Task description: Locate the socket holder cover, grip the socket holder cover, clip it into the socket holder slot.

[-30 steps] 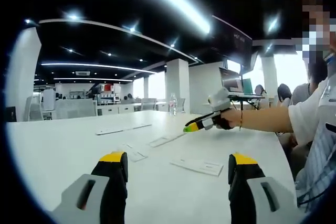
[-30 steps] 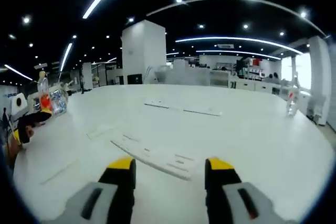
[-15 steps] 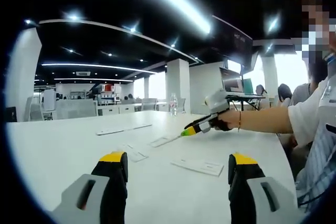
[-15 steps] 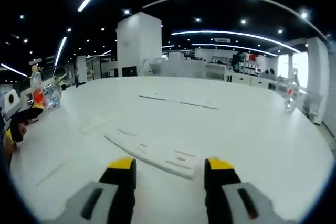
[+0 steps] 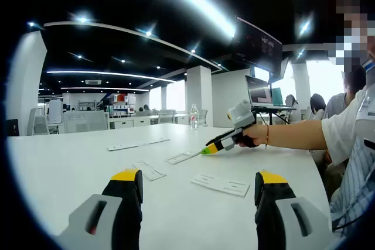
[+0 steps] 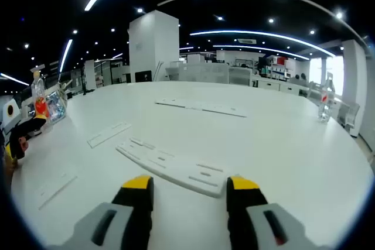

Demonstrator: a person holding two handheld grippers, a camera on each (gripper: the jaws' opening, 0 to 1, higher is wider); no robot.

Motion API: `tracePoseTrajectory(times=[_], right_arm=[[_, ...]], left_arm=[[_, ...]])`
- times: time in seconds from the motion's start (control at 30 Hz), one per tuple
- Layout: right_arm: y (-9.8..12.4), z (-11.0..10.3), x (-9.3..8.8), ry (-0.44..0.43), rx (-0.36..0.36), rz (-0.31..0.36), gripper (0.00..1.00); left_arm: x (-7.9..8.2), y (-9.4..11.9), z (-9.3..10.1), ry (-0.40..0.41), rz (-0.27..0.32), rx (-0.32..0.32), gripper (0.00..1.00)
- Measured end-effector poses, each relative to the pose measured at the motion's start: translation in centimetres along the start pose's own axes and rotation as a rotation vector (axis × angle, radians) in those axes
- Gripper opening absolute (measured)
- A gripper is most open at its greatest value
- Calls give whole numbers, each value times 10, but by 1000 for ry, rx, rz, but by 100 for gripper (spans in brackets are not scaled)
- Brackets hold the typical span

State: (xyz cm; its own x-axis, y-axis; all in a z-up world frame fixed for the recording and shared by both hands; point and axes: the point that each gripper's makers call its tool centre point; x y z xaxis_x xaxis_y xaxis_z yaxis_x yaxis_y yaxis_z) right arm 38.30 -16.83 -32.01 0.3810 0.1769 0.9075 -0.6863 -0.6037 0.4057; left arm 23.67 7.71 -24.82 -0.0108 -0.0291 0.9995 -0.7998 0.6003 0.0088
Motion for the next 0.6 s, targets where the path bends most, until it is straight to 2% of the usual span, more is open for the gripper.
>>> tracePoseTrajectory(times=[0.6], right_arm=[[-1,-4,-1,-1,3,-5,49]], left_arm=[[0,0,-1,1,1,4,78]])
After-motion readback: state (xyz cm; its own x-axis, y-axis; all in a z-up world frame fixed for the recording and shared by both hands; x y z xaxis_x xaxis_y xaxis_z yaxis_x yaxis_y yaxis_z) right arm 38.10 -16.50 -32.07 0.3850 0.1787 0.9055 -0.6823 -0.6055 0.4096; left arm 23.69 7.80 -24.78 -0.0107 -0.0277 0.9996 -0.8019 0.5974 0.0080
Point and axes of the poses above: the point that each gripper's makers call its tool centre point, and the gripper's own axes: y roughly backward along the fingers, z roughly to its right, x roughly out of its top, and after that the axes turned 15 degrees about x, right-handed
